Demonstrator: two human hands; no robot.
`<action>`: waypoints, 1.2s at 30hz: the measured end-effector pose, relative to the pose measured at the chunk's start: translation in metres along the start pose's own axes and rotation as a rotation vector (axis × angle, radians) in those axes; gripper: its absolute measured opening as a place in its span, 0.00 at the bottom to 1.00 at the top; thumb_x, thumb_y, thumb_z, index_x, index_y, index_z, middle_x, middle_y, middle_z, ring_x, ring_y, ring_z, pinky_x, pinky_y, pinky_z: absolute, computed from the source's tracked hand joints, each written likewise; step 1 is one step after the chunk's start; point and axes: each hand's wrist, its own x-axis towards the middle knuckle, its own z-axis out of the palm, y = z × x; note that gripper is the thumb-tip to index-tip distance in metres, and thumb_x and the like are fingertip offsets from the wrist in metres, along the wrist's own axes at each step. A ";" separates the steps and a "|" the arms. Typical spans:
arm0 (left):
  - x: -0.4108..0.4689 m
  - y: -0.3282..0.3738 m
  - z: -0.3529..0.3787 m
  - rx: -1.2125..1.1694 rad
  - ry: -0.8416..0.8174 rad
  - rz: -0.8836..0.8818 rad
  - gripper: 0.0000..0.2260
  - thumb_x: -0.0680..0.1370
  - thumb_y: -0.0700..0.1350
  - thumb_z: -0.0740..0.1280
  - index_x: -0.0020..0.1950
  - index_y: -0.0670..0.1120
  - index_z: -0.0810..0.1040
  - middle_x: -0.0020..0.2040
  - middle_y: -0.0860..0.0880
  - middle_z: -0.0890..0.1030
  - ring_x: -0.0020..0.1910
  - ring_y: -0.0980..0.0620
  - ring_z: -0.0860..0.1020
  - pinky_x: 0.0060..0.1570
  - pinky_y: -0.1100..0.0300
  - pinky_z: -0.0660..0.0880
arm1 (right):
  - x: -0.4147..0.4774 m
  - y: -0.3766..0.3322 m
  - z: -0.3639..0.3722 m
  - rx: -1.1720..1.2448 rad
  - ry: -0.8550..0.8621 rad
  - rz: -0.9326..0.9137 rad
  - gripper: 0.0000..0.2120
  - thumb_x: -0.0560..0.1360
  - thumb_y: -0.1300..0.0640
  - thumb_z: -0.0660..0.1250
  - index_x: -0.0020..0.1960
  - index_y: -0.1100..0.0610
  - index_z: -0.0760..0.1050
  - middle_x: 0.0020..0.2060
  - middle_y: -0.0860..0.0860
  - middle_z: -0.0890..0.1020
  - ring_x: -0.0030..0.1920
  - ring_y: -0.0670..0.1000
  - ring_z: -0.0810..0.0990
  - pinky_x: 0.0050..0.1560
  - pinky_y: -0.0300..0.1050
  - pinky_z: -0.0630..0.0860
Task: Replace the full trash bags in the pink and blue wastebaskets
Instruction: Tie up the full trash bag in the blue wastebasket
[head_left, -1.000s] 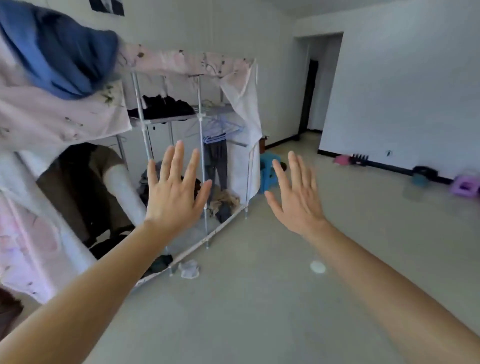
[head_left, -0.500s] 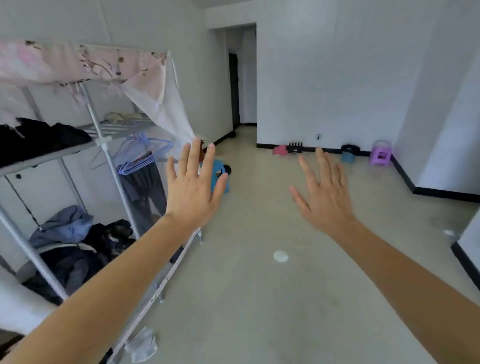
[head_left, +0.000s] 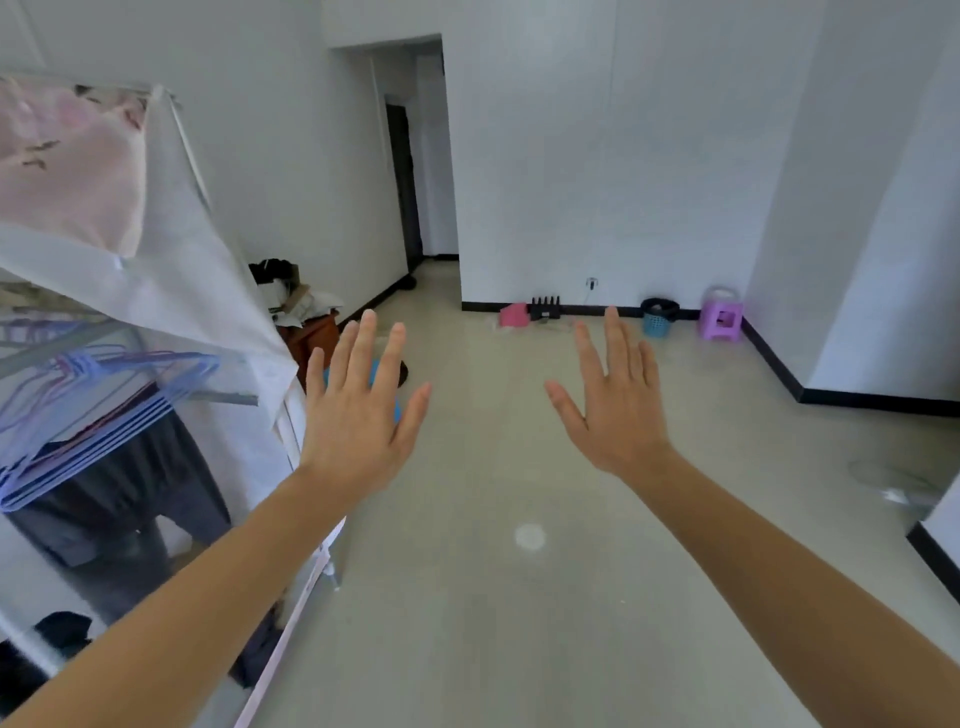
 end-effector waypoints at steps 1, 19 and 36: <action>0.020 -0.012 0.018 -0.002 0.015 0.005 0.29 0.81 0.58 0.54 0.78 0.44 0.61 0.78 0.39 0.60 0.76 0.38 0.60 0.71 0.35 0.58 | 0.024 0.000 0.018 -0.010 0.007 -0.026 0.36 0.81 0.35 0.47 0.82 0.55 0.50 0.80 0.64 0.52 0.79 0.63 0.54 0.77 0.63 0.53; 0.426 -0.031 0.401 -0.218 -0.070 0.275 0.30 0.83 0.59 0.49 0.80 0.45 0.55 0.80 0.40 0.54 0.78 0.40 0.56 0.73 0.39 0.58 | 0.334 0.194 0.268 -0.280 0.018 0.187 0.34 0.82 0.38 0.50 0.82 0.55 0.51 0.80 0.64 0.51 0.79 0.65 0.55 0.76 0.64 0.56; 0.795 0.025 0.766 -0.220 -0.064 0.294 0.29 0.82 0.58 0.50 0.78 0.42 0.61 0.79 0.38 0.58 0.76 0.38 0.60 0.70 0.37 0.60 | 0.680 0.464 0.560 -0.269 -0.126 0.301 0.35 0.82 0.39 0.53 0.82 0.56 0.50 0.80 0.64 0.47 0.80 0.64 0.51 0.77 0.62 0.54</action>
